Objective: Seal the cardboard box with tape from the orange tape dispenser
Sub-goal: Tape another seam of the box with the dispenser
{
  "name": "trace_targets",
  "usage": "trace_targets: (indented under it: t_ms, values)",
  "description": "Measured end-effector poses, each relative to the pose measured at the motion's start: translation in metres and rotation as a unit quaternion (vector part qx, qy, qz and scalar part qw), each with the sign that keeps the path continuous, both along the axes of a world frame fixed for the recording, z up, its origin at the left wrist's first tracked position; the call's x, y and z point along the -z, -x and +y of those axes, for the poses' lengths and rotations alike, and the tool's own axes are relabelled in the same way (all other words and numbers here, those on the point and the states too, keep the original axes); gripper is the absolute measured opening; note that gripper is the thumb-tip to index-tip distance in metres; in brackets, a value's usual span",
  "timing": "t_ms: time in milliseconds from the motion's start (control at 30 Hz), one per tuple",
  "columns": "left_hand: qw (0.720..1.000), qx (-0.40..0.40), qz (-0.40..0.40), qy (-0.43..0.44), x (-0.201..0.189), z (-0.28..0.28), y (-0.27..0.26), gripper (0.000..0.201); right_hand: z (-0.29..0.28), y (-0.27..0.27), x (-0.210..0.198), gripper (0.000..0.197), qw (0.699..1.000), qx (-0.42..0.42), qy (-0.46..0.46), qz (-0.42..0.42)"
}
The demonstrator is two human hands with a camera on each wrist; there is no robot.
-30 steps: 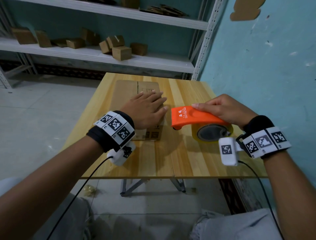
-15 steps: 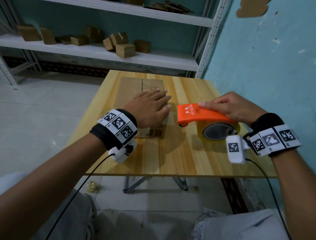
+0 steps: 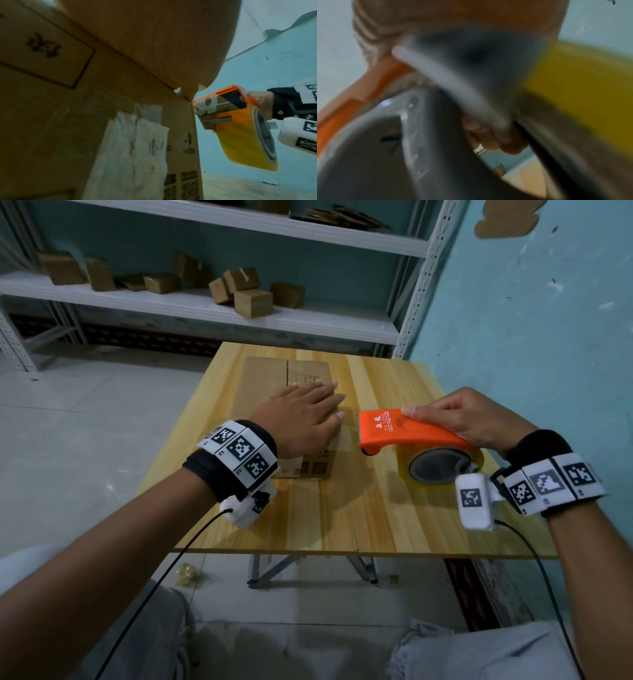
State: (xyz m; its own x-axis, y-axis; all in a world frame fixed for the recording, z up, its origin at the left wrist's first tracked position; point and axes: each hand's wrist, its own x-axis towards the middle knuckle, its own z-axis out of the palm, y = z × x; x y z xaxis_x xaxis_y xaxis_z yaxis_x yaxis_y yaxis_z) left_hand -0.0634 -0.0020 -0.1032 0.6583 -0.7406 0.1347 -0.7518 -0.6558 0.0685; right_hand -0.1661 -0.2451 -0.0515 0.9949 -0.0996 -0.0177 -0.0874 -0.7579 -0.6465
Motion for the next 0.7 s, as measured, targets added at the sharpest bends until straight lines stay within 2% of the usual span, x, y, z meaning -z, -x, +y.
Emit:
trace_targets:
  t_ms: [700]
  values:
    - [1.0, 0.011, -0.006, 0.0, 0.0009, 0.0013, -0.0022, 0.056, 0.0014, 0.0024, -0.0017, 0.059, 1.0, 0.001, -0.013, 0.006]
